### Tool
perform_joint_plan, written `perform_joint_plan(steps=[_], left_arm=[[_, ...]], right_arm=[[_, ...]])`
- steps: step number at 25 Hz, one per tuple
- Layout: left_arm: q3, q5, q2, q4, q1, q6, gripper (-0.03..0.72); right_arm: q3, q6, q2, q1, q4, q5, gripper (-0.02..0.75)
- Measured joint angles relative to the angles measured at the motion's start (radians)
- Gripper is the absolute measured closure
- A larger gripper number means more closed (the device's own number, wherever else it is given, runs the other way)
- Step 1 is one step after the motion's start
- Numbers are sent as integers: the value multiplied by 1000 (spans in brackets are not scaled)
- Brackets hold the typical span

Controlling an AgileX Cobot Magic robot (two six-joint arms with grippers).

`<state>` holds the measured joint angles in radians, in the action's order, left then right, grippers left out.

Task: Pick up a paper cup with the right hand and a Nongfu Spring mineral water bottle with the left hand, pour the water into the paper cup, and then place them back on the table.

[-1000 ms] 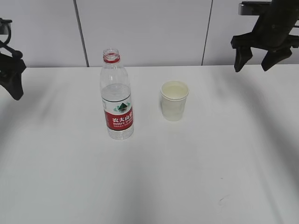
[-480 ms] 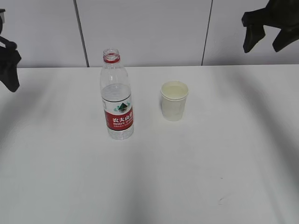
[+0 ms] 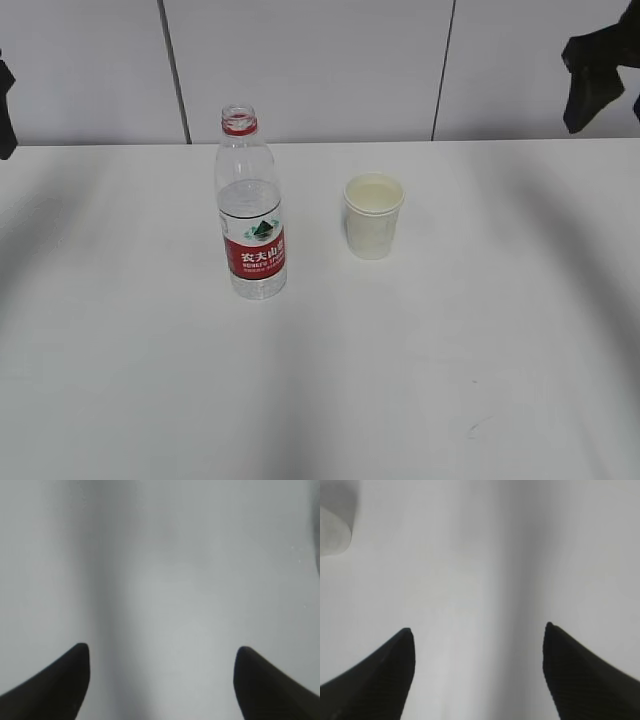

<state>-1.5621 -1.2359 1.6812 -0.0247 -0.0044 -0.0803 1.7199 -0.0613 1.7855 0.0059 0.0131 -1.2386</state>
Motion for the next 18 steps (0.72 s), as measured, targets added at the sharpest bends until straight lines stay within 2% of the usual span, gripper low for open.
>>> perform_joint_plan(steps=[3, 9, 18], left_arm=[[38, 2, -20, 25, 0, 1, 152], [252, 5, -124, 39, 0, 2, 154], [482, 15, -360, 44, 0, 10, 154]], right_arm=[[-70, -2, -62, 0, -2, 0, 150], [-228, -4, -202, 0, -2, 0, 150], [-621, -11, -486, 0, -2, 109, 150]])
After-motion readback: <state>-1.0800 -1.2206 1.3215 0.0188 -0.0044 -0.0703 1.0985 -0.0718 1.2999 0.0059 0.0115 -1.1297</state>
